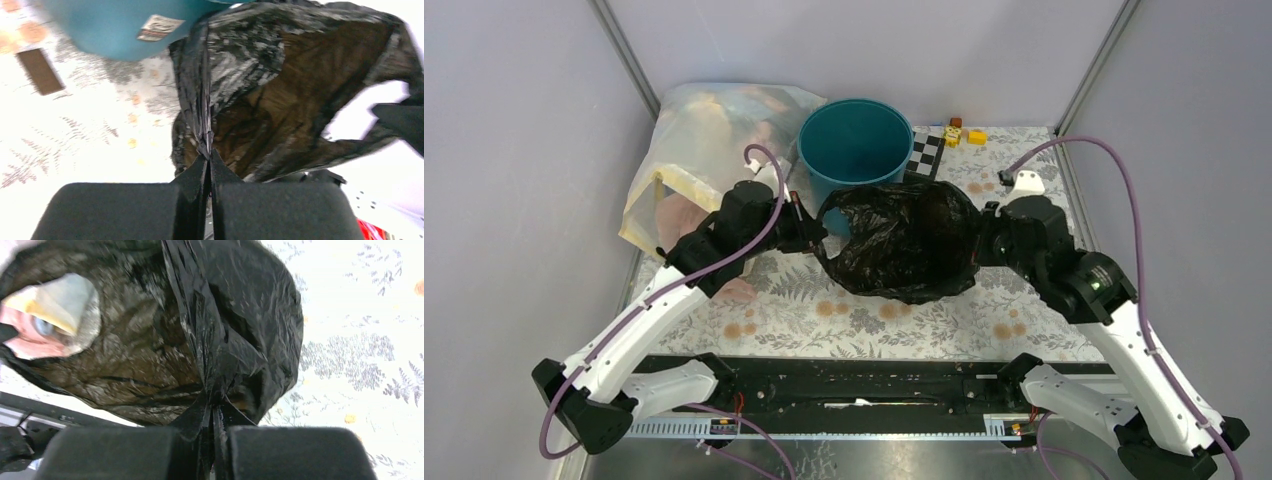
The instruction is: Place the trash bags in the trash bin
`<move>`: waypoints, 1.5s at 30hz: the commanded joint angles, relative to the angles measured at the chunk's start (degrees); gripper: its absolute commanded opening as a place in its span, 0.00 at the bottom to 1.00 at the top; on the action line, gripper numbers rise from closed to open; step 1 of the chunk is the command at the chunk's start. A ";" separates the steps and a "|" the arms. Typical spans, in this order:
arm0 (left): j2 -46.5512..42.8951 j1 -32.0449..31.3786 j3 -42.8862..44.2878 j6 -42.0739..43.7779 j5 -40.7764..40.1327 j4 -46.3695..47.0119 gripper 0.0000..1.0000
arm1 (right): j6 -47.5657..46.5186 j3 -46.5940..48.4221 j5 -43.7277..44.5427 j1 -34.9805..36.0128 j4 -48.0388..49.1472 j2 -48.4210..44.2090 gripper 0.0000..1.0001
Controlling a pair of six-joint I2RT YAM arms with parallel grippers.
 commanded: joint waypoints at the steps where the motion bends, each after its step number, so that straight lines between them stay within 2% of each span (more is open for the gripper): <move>1: -3.76 1.33 -0.54 0.84 -9.20 -6.96 0.00 | -1.37 7.25 -0.52 -0.09 0.16 0.38 0.00; 4: -6.37 1.63 -2.11 0.37 -11.46 -8.58 0.00 | -1.77 9.20 -2.57 -0.09 0.02 1.82 0.00; 6: -8.22 1.56 -2.88 0.37 -13.20 -9.87 0.06 | -1.69 9.49 -4.79 -0.08 0.76 2.35 0.00; 8: -9.77 1.59 -2.78 2.04 -13.90 -11.47 0.25 | -1.55 9.81 -7.43 -0.04 1.63 2.93 0.00; 10: -10.88 1.57 -1.48 3.02 -14.53 -12.98 0.56 | -1.58 10.16 -10.64 -0.09 2.34 3.76 0.00; 11: -11.40 1.51 -0.70 3.46 -14.23 -13.13 0.64 | -1.56 10.26 -11.96 -0.09 2.56 4.22 0.00; 15: -14.12 1.50 1.34 5.79 -9.54 -8.65 0.80 | -0.86 9.71 -15.21 -0.02 4.35 5.58 0.00; 17: -15.58 1.51 0.23 7.04 -2.82 -3.06 0.85 | -0.44 9.59 -16.83 -0.02 5.26 6.25 0.00; 18: -15.73 1.46 -0.77 7.38 0.26 0.40 0.82 | -0.24 9.64 -17.41 -0.07 5.65 6.56 0.00; 20: -14.94 1.18 -3.23 6.90 4.90 6.38 0.66 | 0.27 9.67 -18.26 -0.01 6.55 7.15 0.00; 22: -13.35 -0.36 -4.57 6.40 6.57 10.76 0.54 | 0.99 9.63 -18.35 -0.08 7.35 7.62 0.00; 26: -11.05 -9.36 -8.59 7.50 0.18 21.49 0.21 | 2.36 8.94 -17.78 -0.09 9.27 8.09 0.00; 28: -9.36 -15.18 -10.12 8.82 -2.91 26.11 0.01 | 2.86 8.80 -18.06 -0.09 9.87 8.43 0.00; 32: -2.94 -22.29 -10.30 11.17 -8.75 30.37 0.00 | 3.74 8.08 -19.39 -0.09 11.19 8.93 0.00; 37: 5.20 -27.42 -11.06 15.23 -12.84 39.89 0.00 | 5.05 7.67 -20.94 -0.02 12.45 8.77 0.00; 41: 10.75 -28.59 -12.01 19.40 -18.60 46.81 0.00 | 5.55 9.52 -23.51 -0.07 12.55 9.25 0.00; 45: 14.78 -28.33 -15.09 22.75 -21.42 58.16 0.00 | 6.12 12.47 -26.96 -0.06 11.84 9.79 0.00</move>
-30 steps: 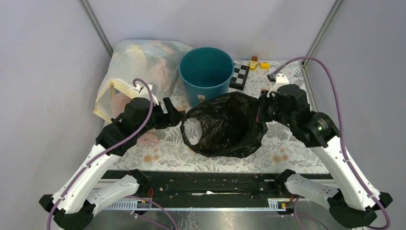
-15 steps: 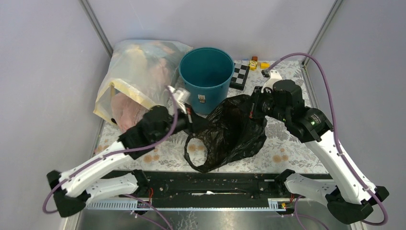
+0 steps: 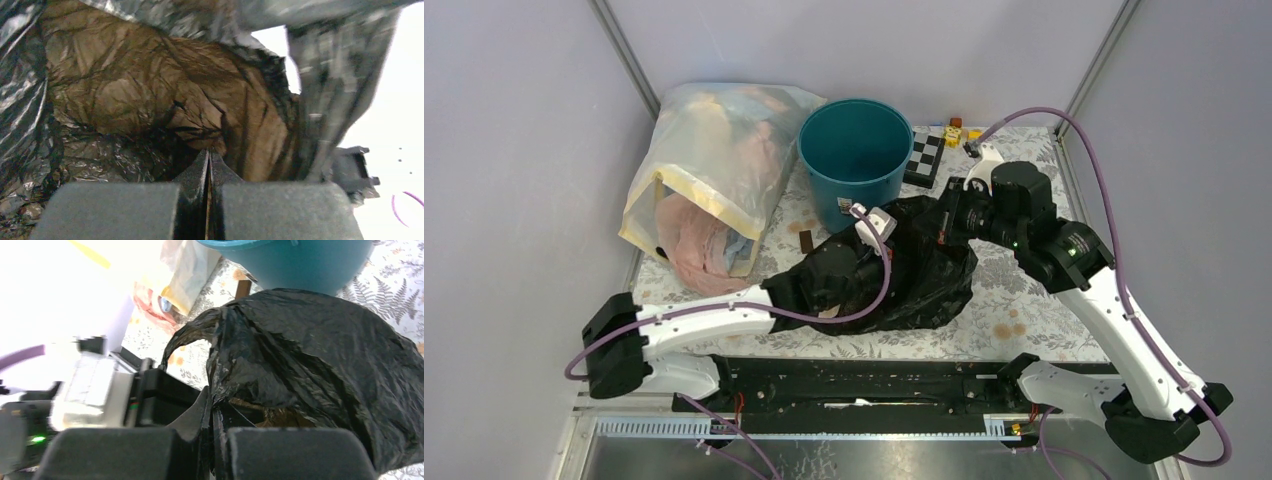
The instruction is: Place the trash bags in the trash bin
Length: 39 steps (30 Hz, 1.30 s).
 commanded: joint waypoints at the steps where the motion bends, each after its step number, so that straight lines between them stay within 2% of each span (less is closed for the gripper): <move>1: 3.83 0.44 -3.41 6.74 -6.74 19.13 0.00 | 1.15 4.87 -5.26 -0.01 1.71 0.53 0.00; 4: 8.46 2.62 -4.18 7.45 -5.03 22.05 0.00 | 1.29 6.35 -6.13 -0.06 1.55 0.53 0.00; 7: 11.40 5.05 -4.60 4.26 -3.46 19.48 0.00 | 1.57 8.95 -6.72 -0.08 1.39 0.78 0.00; 12: 12.44 7.08 -4.40 1.27 -7.18 7.14 0.00 | 1.40 16.96 -6.63 -0.06 -0.37 2.10 0.00; 15: 10.95 8.27 -6.25 -0.12 -10.08 1.44 0.00 | 0.87 22.39 -5.25 -0.08 -2.55 3.05 0.00; 19: 6.54 8.43 -11.08 1.41 -10.68 0.78 0.00 | 0.03 28.46 -3.45 -0.04 -5.48 4.25 0.00; 22: 2.41 8.43 -13.12 1.63 -11.99 -1.14 0.00 | -0.40 29.39 -2.01 -0.04 -6.18 4.25 0.00; 27: -2.58 7.24 -10.69 3.42 -13.43 -7.47 0.00 | -0.61 28.72 -0.14 -0.07 -5.97 4.70 0.00; 31: -6.87 2.64 -7.46 8.51 -5.59 -4.22 0.00 | 0.52 24.77 -3.57 -0.07 -2.96 5.20 0.00; 34: -8.58 1.93 -6.85 9.76 0.89 3.45 0.03 | 2.65 22.14 -7.50 -0.01 1.13 5.18 0.00; 39: -4.78 1.92 -5.75 11.76 5.05 12.35 0.00 | 6.09 22.29 -13.46 -0.09 6.07 5.66 0.00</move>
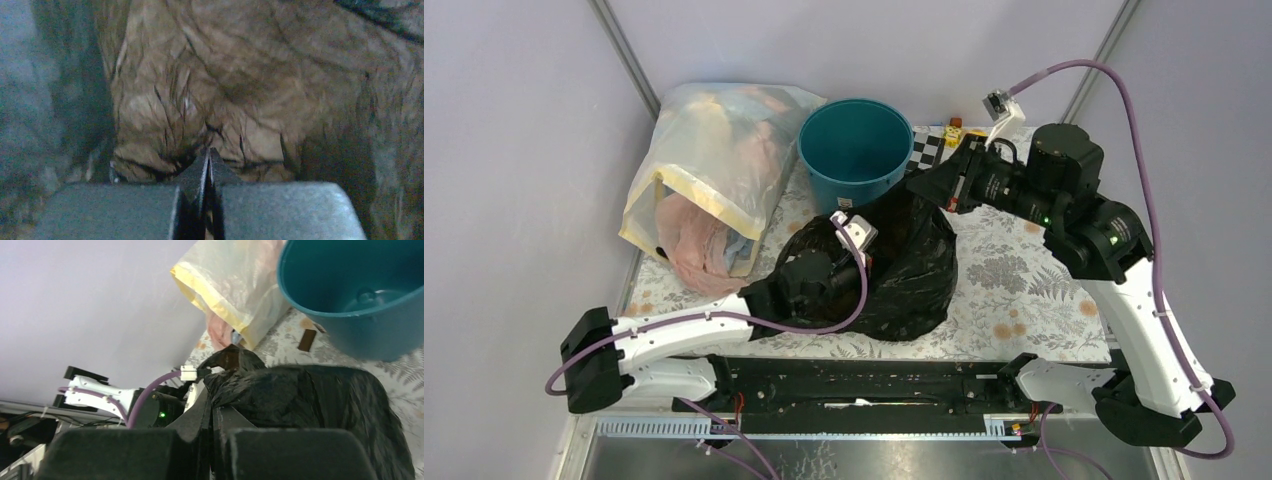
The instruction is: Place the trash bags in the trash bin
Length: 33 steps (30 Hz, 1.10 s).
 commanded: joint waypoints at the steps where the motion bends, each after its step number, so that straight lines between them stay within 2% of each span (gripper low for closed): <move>1: 4.04 0.19 3.56 3.77 7.29 10.85 0.00 | 3.67 1.63 -7.56 -0.04 8.15 0.19 0.00; 8: 12.50 0.17 6.65 2.62 9.93 15.06 0.00 | 7.63 4.89 -14.26 -0.04 12.03 2.01 0.00; 14: 11.19 0.26 5.79 -1.21 16.52 22.65 0.00 | 8.08 3.55 -14.94 -0.01 12.38 -0.06 0.00; 20: 12.33 0.17 11.71 1.04 21.14 16.66 0.00 | 8.95 1.16 -15.24 -0.06 12.90 -1.02 0.00; 27: 15.59 0.53 17.13 0.02 33.07 18.96 0.00 | 9.61 0.49 -19.78 -0.03 15.01 -0.01 0.00; 29: 16.97 0.44 17.24 -3.78 36.89 19.48 0.00 | 9.60 1.20 -20.74 -0.05 15.01 0.39 0.00; 33: 18.64 0.39 14.69 -4.58 40.53 20.99 0.00 | 9.88 3.95 -21.55 -0.06 15.00 1.63 0.00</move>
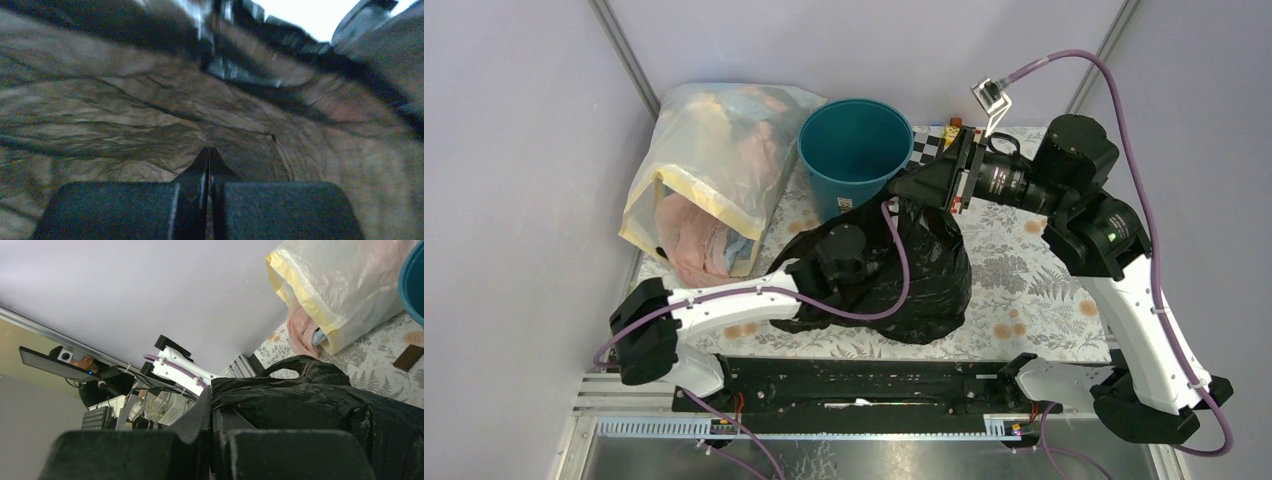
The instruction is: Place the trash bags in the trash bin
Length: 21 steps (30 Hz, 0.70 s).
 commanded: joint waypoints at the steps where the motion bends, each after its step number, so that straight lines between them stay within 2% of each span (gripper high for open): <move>1: 2.41 0.02 -1.28 -2.49 8.58 3.16 0.00 | 0.88 4.78 -3.35 -0.07 3.17 1.31 0.00; 3: 3.65 0.17 -0.54 -1.53 7.34 -1.46 0.00 | 1.67 7.73 -2.64 -0.02 3.10 2.13 0.00; 5: 4.65 1.13 1.12 -0.93 1.58 -8.27 0.00 | 1.99 11.76 -1.62 -0.05 2.92 2.87 0.00; 10: 5.47 5.05 -0.64 -2.43 -4.90 -15.45 0.00 | 0.91 22.24 -0.51 -0.04 -2.24 6.00 0.00; 17: 13.59 5.84 7.32 1.83 -18.04 -40.68 0.00 | -0.08 26.52 2.07 -0.05 -4.38 7.41 0.00; 21: 15.78 5.91 9.40 1.55 -21.98 -48.47 0.00 | -2.37 29.88 5.96 -0.06 -8.58 7.70 0.00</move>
